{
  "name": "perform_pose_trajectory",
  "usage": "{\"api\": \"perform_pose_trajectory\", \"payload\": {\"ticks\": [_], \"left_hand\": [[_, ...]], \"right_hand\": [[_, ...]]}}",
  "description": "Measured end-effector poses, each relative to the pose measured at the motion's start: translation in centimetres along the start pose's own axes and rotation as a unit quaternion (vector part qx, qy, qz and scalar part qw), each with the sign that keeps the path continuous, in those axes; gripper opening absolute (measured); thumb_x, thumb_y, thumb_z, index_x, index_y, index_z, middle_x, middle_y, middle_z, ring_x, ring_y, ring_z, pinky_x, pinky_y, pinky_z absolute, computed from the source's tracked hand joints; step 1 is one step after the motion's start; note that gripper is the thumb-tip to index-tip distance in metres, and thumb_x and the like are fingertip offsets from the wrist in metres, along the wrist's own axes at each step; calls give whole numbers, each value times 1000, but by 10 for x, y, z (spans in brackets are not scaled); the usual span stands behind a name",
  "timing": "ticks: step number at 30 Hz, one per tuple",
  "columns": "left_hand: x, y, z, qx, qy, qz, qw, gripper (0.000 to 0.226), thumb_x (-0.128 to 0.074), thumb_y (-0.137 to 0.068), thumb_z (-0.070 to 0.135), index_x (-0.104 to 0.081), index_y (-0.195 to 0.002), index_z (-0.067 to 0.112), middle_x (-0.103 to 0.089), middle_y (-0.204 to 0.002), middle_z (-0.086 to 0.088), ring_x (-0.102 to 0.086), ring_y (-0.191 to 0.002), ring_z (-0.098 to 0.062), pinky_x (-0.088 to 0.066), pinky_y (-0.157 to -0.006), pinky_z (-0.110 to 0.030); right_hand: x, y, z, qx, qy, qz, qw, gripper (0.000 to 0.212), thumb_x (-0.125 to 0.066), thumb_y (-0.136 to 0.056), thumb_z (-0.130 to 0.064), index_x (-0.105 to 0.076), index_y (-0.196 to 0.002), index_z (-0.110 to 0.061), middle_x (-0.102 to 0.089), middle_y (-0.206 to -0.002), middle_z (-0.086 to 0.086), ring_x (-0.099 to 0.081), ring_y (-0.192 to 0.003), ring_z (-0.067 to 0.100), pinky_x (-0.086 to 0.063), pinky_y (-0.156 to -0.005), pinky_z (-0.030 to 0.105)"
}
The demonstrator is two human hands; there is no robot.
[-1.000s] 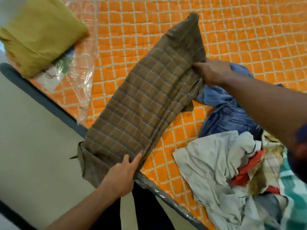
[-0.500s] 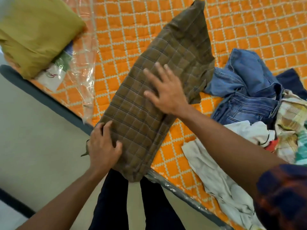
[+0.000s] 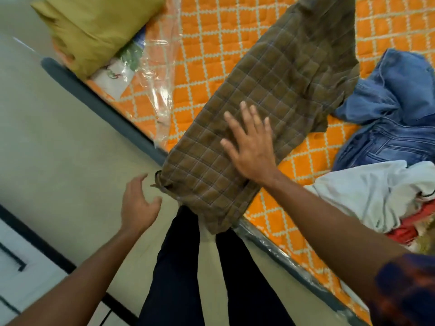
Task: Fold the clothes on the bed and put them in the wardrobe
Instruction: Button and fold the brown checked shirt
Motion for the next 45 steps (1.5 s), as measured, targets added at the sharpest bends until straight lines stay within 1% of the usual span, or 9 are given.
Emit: {"api": "perform_pose_trajectory", "payload": {"ticks": [4,10,15,20,25,30,32,37,45], "left_hand": [[-9,-32,46,-71,22,-90,993,45,-72,-82,16,-58,-125,19,-53,-122,-3,-50,-107,-14,-39,-92,-28],[-44,-36,12,-99,-204,-268,936,8,-58,-89,31,-61,-83,35,-68,-90,5,-65,-91,-22,-54,-88,-45],[-58,-5,-19,-108,-402,-353,838,46,-51,-98,31,-58,-135,5,-54,-140,-7,-49,-130,-32,-49,-97,-27],[-38,-37,-35,-41,-202,-286,936,43,-64,-94,19,-56,-136,16,-61,-133,-6,-58,-119,-24,-47,-101,-36],[-42,-54,9,9,95,-312,945,48,-77,-86,15,-54,-128,16,-63,-118,3,-59,-105,-10,-48,-85,-25],[-62,-35,24,4,64,-385,921,32,-74,-89,18,-63,-120,21,-67,-112,4,-61,-103,-13,-47,-81,-25],[-59,-39,27,11,71,-357,931,32,-69,-90,14,-61,-121,16,-64,-119,-1,-59,-111,-21,-48,-92,-34],[-44,-34,8,131,191,-328,916,31,-55,-83,10,-67,-111,13,-71,-115,-12,-64,-109,-33,-52,-96,-48],[-44,-27,-18,122,144,-314,931,14,-59,-98,19,-60,-111,21,-67,-120,-6,-60,-116,-28,-48,-99,-46]], "right_hand": [[-74,71,-54,-26,8,-98,995,64,-39,-102,-58,-25,-160,-34,-5,-171,5,-3,-157,28,-7,-122,64],[-88,152,-70,-146,-22,-77,986,75,-61,-93,-35,-26,-159,-35,-10,-170,5,-5,-157,28,-10,-125,55],[-61,201,-51,-269,-98,96,953,30,-71,-80,-8,-74,-109,-19,-56,-131,9,-50,-119,31,-46,-98,50],[-74,238,-55,-345,-68,91,932,11,-71,-86,-15,-77,-95,-18,-59,-102,0,-56,-94,21,-45,-78,38],[-114,300,-39,-676,-359,194,614,24,-78,-87,-36,-66,-98,-19,-66,-91,-9,-63,-86,12,-50,-73,27],[-156,287,-55,-647,-495,187,549,54,-87,-80,-28,-61,-125,-16,-65,-117,-4,-63,-107,13,-52,-96,31],[-162,279,-59,-626,-508,170,567,51,-83,-84,-25,-63,-130,-15,-65,-116,-8,-64,-106,11,-51,-99,32],[-160,265,-49,-585,-462,51,665,16,-68,-83,-11,-68,-81,-27,-71,-81,-7,-68,-83,22,-56,-77,37],[-184,298,-39,-568,-421,-115,698,44,-58,-75,-15,-69,-116,-25,-74,-105,-1,-69,-100,29,-57,-91,41]]}}
Point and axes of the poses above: each hand's wrist, its own y-axis away from the middle knuckle, its own x-axis out of the back of the hand, z = x × y, the point moved 10 cm from there along -y, towards the middle knuckle
